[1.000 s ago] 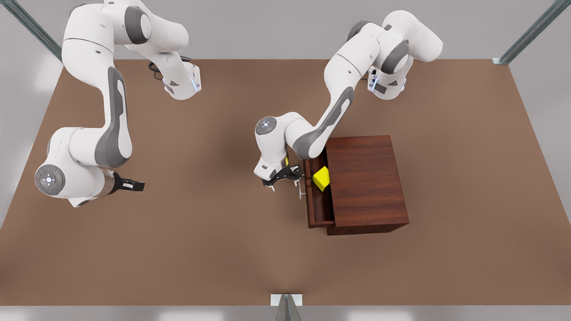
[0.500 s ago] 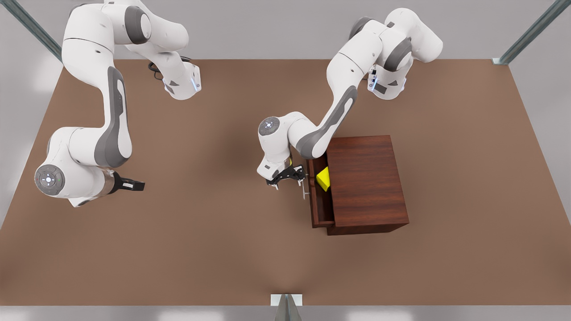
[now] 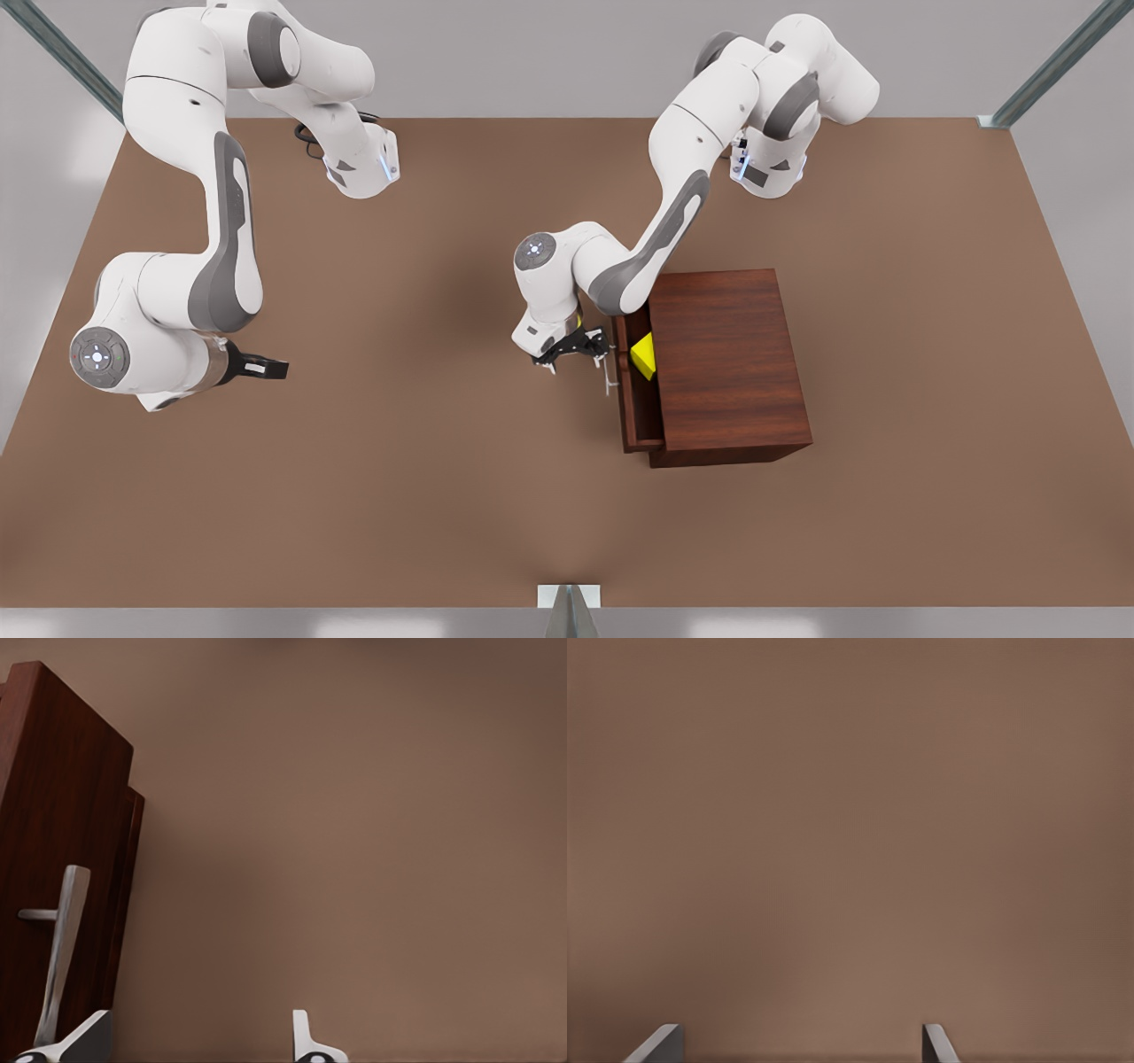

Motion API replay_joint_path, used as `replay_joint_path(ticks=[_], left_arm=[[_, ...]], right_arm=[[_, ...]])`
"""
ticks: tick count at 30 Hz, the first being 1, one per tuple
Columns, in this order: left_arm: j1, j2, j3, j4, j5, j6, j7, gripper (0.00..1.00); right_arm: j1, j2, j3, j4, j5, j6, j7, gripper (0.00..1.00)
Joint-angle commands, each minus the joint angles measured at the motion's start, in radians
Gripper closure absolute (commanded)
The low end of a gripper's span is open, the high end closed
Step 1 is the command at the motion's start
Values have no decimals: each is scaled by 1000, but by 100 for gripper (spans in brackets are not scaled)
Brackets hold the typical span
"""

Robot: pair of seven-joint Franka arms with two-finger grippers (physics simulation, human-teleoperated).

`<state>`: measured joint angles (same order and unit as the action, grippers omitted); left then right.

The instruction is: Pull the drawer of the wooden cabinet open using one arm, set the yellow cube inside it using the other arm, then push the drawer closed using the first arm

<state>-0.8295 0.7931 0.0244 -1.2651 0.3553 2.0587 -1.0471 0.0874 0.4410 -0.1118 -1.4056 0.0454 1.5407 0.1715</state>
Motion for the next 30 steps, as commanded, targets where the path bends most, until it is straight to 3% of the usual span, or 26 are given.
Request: replay_joint_path(ticks=[1,11,23,28,30], left_arm=[[1,-6,0,-5,1,-8,71,0],[32,-58,2,-77,1,3,130,0],[55,-110,5,-151,2,-15,156,0],[55,-117,11,-151,7,-55,164,0],[55,-120,16,-154,7,-58,165,0]], right_arm=[[0,-1,0,0,1,-1,0,0],[0,-2,1,0,25,-1,6,0],[0,-10,-9,119,31,-217,-9,0],[-2,-93,-11,-26,31,-202,-24,0],[0,-212,-8,-229,31,-62,-24,0]])
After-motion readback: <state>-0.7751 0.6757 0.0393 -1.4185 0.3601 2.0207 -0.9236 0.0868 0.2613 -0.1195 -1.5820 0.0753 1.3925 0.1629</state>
